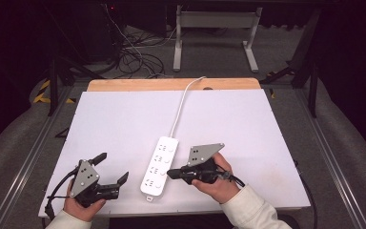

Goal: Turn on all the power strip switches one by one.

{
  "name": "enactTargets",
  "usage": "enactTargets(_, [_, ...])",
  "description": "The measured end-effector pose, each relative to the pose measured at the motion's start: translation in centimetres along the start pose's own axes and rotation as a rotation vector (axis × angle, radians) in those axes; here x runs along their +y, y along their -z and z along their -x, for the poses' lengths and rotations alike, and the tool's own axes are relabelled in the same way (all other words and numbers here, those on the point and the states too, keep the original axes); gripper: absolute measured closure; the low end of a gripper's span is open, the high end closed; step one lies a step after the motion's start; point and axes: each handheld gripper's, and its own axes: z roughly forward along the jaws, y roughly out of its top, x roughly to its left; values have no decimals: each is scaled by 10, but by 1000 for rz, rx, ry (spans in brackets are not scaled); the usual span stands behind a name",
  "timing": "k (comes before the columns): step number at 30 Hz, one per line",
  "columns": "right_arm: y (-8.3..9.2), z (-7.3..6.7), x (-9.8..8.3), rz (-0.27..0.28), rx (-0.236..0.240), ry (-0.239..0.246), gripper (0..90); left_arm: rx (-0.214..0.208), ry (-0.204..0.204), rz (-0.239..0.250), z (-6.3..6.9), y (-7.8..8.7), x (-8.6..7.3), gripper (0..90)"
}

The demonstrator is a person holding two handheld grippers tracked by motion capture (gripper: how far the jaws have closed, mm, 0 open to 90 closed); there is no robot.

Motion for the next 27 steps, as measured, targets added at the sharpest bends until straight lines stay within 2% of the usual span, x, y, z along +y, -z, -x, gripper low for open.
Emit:
enactTargets(6, [-16, -3, -2, -48, 6, 11, 900, -1, 2, -1, 0, 0, 0, 91])
enactTargets(9, [-31, -5, -2, -83, 12, 24, 900, -1, 2, -1, 0, 0, 0, 91])
enactTargets(13, [-42, -6, -4, -111, 20, 19, 900, 0, 1, -1, -1, 0, 0, 91])
enactTargets(27, [-60, -7, -10, -157, 8, 40, 900, 1, -2, -4, 0, -1, 0, 91])
